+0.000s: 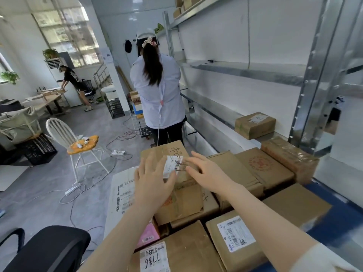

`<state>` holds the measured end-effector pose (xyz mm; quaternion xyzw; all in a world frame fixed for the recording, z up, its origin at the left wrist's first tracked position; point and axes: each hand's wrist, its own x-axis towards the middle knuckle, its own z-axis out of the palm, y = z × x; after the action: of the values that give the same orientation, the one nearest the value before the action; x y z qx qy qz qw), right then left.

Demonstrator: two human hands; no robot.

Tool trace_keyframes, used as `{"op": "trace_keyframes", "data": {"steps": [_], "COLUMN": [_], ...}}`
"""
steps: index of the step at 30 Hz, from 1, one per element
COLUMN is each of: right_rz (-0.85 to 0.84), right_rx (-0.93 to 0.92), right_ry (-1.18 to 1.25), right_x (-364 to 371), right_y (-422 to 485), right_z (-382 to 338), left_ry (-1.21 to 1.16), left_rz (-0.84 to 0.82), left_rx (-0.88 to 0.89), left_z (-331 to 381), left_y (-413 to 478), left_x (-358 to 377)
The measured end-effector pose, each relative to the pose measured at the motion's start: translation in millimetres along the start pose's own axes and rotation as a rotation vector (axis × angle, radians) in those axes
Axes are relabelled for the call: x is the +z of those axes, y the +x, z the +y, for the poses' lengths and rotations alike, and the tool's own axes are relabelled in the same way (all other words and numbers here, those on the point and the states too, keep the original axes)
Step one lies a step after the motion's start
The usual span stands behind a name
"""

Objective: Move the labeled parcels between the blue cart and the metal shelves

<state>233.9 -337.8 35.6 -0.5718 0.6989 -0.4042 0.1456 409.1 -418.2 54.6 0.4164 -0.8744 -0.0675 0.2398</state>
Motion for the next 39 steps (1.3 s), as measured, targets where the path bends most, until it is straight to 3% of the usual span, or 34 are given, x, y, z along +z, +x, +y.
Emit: {"op": "trace_keyframes", "data": {"steps": [4, 9, 15, 21, 29, 39], "right_rz": [0.129, 0.431, 0.805, 0.998, 1.009, 0.91], "right_rx": [0.133, 0.49, 0.957, 1.188, 1.112, 1.19], "right_ry": [-0.103, -0.261, -0.351, -0.346, -0.389, -0.275], "right_x": [-68.7, -181.6, -259.8, -289.7, -334.8, -370.0], "right_y": [-68.6, -235.3, -499.4, -683.5, -791.7, -805.8], "right_z": [32.5, 85.6, 89.8, 73.9, 132.1, 233.8], "left_ry": [-0.075, -0.308, -0.424, -0.447, -0.416, -0.503], "left_rz": [0.054, -0.136, -0.53, -0.671, -0.846, -1.037], "left_rx": [0.355, 0.652, 0.984, 1.257, 1.256, 1.221], "left_z": [100.6, 274.2, 455.8, 568.2, 679.2, 752.6], "left_y": [19.2, -13.5, -161.9, -322.6, -424.4, -469.4], "left_x": [-1.1, 58.0, 129.0, 140.3, 185.1, 264.2]}}
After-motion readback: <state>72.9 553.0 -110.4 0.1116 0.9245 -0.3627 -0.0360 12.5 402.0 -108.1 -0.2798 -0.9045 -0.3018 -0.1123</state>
